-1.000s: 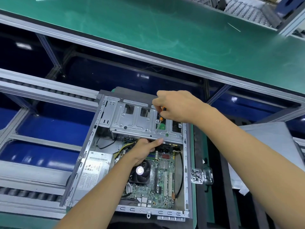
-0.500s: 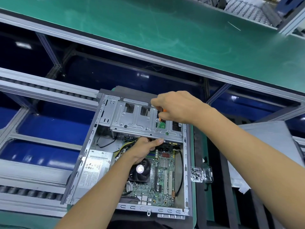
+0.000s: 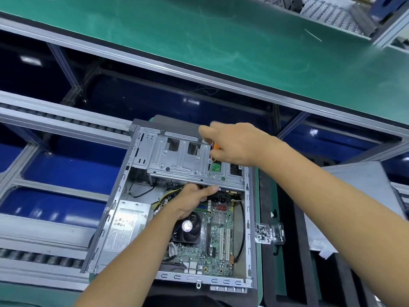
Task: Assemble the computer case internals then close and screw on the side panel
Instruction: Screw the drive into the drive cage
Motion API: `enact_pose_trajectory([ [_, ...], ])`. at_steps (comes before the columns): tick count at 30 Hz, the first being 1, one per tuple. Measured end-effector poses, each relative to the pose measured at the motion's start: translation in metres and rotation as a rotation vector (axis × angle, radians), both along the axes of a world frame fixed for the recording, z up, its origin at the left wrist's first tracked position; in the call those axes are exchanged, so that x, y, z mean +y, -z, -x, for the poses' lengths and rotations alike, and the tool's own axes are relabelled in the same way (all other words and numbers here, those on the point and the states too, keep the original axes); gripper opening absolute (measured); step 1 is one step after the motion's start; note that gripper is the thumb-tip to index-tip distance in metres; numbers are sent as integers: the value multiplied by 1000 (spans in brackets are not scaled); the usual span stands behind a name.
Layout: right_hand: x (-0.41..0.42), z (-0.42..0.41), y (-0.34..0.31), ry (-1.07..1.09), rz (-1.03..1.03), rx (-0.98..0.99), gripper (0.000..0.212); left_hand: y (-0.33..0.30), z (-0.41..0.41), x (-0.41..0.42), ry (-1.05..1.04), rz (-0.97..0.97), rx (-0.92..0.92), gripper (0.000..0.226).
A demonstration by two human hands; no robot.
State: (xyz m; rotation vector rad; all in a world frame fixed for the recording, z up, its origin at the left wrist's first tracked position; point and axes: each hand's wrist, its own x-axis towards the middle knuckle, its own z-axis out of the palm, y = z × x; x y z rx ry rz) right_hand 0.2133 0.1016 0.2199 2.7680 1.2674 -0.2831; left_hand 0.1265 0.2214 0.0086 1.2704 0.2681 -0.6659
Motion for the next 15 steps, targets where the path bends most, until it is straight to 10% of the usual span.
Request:
enact_pose_trajectory([
  [4,6,-1,-7,-34,-14,146,26,-5,0,0,-5,19,28,53],
  [9,4,0,-1,-12,71,-139,12,-5,-2,-1,-8,-26,53,52],
  [15,6,0,-7,-18,-16,150,27,2,-1,2,-10,14,58,54],
])
